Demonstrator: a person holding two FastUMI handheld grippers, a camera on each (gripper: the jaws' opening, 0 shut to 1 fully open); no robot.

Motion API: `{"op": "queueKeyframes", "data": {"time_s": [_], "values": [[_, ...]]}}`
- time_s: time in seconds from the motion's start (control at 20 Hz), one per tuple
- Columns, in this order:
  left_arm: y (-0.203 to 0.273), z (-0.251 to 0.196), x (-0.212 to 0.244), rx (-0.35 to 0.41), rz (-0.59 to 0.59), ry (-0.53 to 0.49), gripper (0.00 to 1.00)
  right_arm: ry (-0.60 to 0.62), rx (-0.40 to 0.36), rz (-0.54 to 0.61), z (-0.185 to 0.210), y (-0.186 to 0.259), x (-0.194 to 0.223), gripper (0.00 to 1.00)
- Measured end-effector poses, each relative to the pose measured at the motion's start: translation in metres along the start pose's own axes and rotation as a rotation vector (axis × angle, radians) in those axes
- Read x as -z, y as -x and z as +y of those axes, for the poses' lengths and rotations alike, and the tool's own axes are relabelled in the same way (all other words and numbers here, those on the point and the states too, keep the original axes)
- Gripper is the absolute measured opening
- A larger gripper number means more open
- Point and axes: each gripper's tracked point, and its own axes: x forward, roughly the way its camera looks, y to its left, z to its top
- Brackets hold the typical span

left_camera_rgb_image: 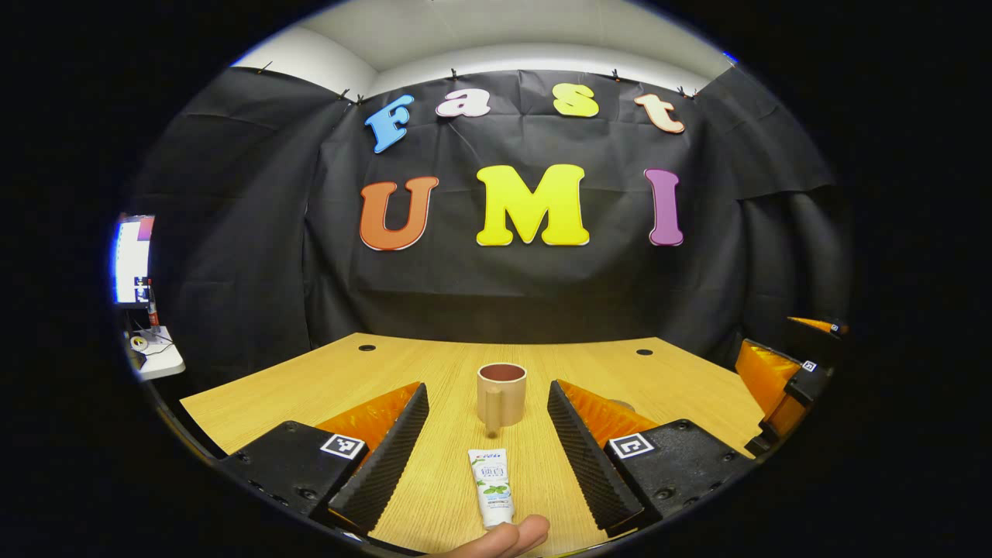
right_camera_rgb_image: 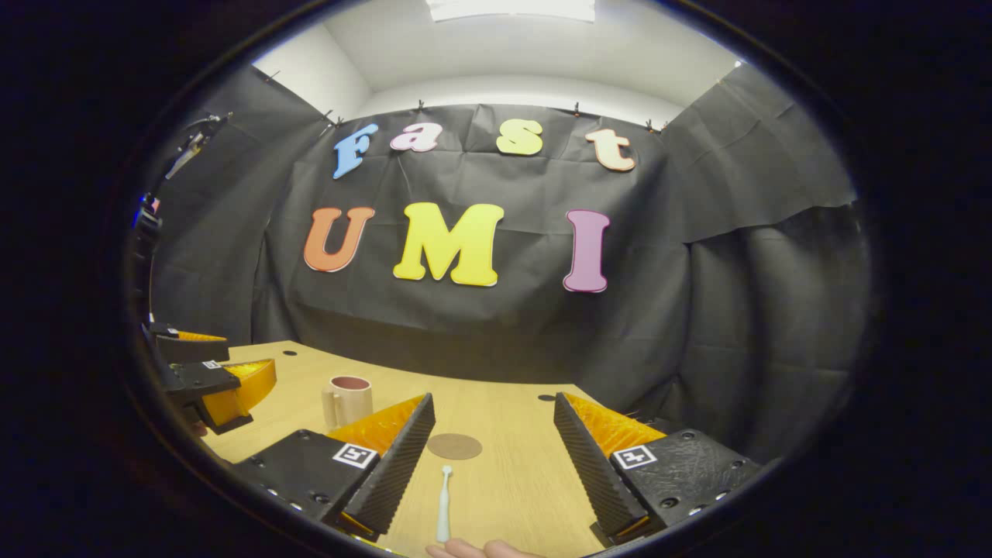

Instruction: Put the toothbrush and toothpaste on the desktop into the cup, then pick up the cup and place it on the coaster on the desktop.

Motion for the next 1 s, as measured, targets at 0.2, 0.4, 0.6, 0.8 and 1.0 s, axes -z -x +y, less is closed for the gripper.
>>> {"op": "queueKeyframes", "data": {"time_s": [0.2,0.4,0.6,0.8,1.0], "values": [[-0.007,-0.002,0.032,0.003,0.113,-0.011,0.98,-0.012,-0.010,0.004,-0.002,0.000,0.005,0.94],[-0.006,-0.016,0.073,0.044,0.277,-0.002,0.99,-0.006,-0.013,0.012,-0.004,0.000,0.012,0.94],[0.003,-0.021,0.107,0.056,0.412,-0.015,0.99,-0.022,-0.021,0.033,-0.005,-0.001,0.025,0.94],[0.002,-0.018,0.132,0.036,0.503,-0.010,0.99,-0.015,-0.028,0.063,-0.003,-0.004,0.039,0.94],[0.000,-0.014,0.152,0.021,0.583,0.009,0.99,-0.041,-0.064,0.099,0.003,-0.006,0.053,0.95]]}}
